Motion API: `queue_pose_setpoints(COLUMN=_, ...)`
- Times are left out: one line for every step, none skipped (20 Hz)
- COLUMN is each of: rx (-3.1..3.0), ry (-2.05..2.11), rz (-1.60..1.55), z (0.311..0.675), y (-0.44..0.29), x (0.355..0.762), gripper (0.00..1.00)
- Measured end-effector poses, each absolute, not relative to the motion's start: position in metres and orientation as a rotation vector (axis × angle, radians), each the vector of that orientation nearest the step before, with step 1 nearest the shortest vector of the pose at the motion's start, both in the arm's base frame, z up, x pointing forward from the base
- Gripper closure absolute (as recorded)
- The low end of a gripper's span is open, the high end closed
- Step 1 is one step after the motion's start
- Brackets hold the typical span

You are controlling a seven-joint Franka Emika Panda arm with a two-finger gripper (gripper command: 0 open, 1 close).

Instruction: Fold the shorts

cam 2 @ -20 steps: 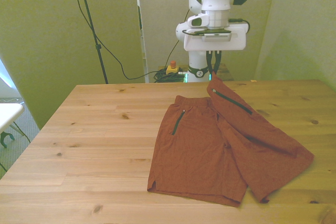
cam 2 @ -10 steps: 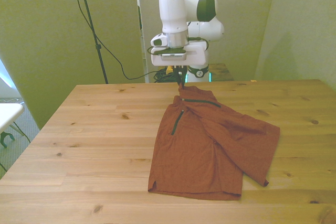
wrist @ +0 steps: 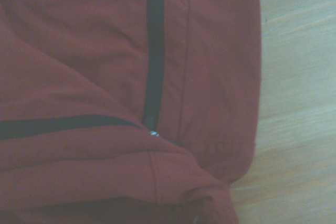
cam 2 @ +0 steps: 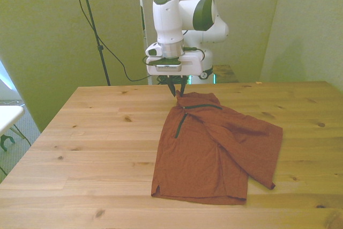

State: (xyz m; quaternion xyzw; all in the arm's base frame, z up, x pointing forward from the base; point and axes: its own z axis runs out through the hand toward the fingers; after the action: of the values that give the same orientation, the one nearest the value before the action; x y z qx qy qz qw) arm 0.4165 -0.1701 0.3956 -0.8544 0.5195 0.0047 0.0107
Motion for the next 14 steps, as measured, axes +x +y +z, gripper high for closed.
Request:
queue_pose_setpoints(rx=-2.697, ry=1.649, rz=-0.021, z=0.401, y=-0.167, x=0.415, gripper=0.00)
queue_pose_setpoints(rx=-2.724, ry=1.670, rz=-0.065, z=0.409, y=-0.161, x=0.414, gripper=0.00)
queue_pose_setpoints(rx=-2.752, ry=1.672, rz=-0.120, z=0.419, y=-0.152, x=0.412, gripper=0.00)
queue_pose_setpoints(rx=-2.788, ry=1.654, rz=-0.182, z=0.432, y=-0.139, x=0.410, gripper=0.00)
queue_pose_setpoints(rx=-2.833, ry=1.621, rz=-0.247, z=0.443, y=-0.124, x=0.409, gripper=0.00)
queue_pose_setpoints(rx=-2.882, ry=1.580, rz=-0.310, z=0.451, y=-0.106, x=0.411, gripper=0.00)
queue_pose_setpoints(rx=-2.932, ry=1.531, rz=-0.367, z=0.457, y=-0.086, x=0.414, gripper=0.00)
queue_pose_setpoints(rx=-2.981, ry=1.478, rz=-0.430, z=0.458, y=-0.067, x=0.420, gripper=0.00)
queue_pose_setpoints(rx=-3.027, ry=1.417, rz=-0.496, z=0.456, y=-0.048, x=0.426, gripper=0.00)
queue_pose_setpoints(rx=-3.070, ry=1.355, rz=-0.562, z=0.449, y=-0.026, x=0.432, gripper=0.00)
queue_pose_setpoints(rx=-3.112, ry=1.293, rz=-0.624, z=0.439, y=-0.004, x=0.437, gripper=0.00)
queue_pose_setpoints(rx=-3.156, ry=1.223, rz=-0.683, z=0.427, y=0.020, x=0.441, gripper=0.00)
queue_pose_setpoints(rx=-3.201, ry=1.149, rz=-0.750, z=0.416, y=0.044, x=0.443, gripper=0.00)
queue_pose_setpoints(rx=-3.239, ry=1.079, rz=-0.815, z=0.406, y=0.065, x=0.444, gripper=0.00)
